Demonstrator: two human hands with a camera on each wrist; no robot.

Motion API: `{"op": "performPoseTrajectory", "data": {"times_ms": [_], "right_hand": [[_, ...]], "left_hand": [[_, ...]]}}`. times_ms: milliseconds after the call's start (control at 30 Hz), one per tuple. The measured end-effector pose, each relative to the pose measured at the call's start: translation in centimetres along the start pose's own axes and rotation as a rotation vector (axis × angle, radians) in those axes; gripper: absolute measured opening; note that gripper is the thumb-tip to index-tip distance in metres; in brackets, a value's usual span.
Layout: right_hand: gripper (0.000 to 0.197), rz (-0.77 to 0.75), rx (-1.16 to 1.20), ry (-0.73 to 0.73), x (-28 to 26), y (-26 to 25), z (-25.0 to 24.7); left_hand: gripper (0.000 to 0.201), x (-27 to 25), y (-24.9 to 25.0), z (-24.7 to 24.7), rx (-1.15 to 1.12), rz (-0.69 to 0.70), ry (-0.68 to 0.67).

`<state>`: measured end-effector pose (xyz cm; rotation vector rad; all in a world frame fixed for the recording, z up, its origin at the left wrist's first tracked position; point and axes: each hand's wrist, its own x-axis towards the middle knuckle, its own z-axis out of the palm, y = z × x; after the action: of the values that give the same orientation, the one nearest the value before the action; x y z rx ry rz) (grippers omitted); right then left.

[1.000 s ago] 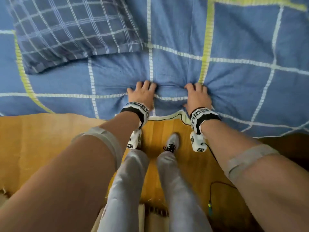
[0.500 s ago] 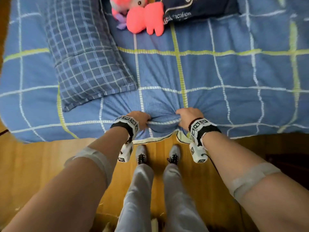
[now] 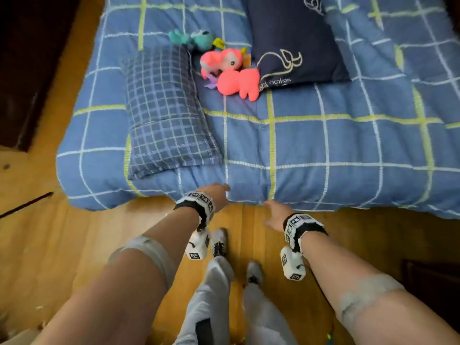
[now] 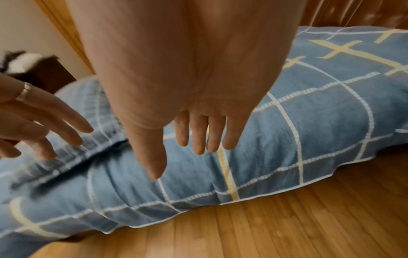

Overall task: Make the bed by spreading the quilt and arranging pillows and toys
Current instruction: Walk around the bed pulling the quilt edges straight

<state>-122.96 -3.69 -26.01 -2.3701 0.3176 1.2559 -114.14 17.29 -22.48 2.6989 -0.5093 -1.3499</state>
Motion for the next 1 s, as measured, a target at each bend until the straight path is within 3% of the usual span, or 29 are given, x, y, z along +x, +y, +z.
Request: {"op": "performPoseTrajectory", "data": {"times_ms": [233,467,600,833,1000], "right_hand": [[0.066,-0.198,0.018,0.119,-6.5,-9.0,-7.1],[0.068,-0.444,-0.060,0.203,-10.4,-22.8,-12.1],[0.065,-0.541,-0.164,0.267,-11.8,-31.7,-12.4],[0.058,-0.600,-0.206,0.221,-11.0,-49.7,-7.9],[0.059,-0.568,-0.212,0.215,-9.1,-62.9,-3.0]], "left_hand": [[0.046,-11.3,-2.4,-6.2,-0.079,-0.146,0.129],[0.041,-21.9,-10.4,-12.4,-0.197,-0.279,0.338],[0.039,-26.3,-17.7,-14.1,-0.279,-0.301,0.444],[0.035,-32.3,-35.1,-13.8,-0.468,-0.225,0.627],[0.034,-35.2,-49.6,-13.6,-0.490,-0.280,0.612]]}}
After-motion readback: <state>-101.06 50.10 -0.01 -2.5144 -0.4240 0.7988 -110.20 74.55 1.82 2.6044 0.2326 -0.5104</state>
